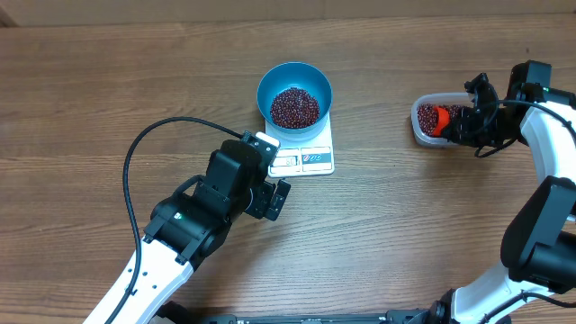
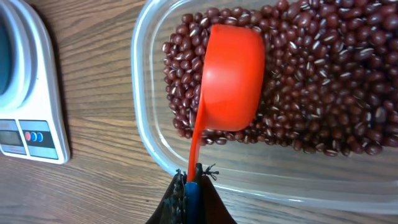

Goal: Scoop item into bowl and weigh 150g on scale

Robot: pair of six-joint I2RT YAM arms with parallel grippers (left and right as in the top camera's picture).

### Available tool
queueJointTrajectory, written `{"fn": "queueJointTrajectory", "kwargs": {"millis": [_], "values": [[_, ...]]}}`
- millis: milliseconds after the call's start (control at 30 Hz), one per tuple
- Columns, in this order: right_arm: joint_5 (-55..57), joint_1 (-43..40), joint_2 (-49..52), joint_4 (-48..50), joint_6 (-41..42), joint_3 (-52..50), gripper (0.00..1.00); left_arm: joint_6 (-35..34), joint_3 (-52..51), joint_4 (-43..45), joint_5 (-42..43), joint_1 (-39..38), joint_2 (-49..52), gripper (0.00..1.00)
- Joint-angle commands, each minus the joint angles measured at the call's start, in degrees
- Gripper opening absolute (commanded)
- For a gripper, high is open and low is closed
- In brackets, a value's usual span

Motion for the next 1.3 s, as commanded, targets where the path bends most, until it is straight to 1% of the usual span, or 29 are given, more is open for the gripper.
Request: {"fn": "queueJointTrajectory", "kwargs": {"millis": [0, 467, 900, 1033, 1267], "values": [[-3.1, -0.1, 0.3, 0.4, -0.5, -0.1, 0.04, 1.0, 0.0, 0.2, 0.7, 0.2, 0.2, 1.00], [-3.1, -0.1, 0.5, 0.4, -0.5, -0.1, 0.04, 1.0, 0.0, 0.2, 0.7, 0.2, 0.2, 1.00], [-4.2, -0.3, 4.2, 0.0, -0.5, -0.1, 0.04, 1.0, 0.0, 0.2, 0.7, 0.2, 0.2, 1.00], [-4.3, -1.6, 4.2, -0.2, -0.5, -0.1, 0.04, 1.0, 0.0, 0.2, 0.7, 0.2, 0.2, 1.00], [-9.8, -5.5, 4.2, -0.1, -0.5, -0.1, 0.04, 1.0, 0.0, 0.2, 0.7, 0.2, 0.2, 1.00]]}}
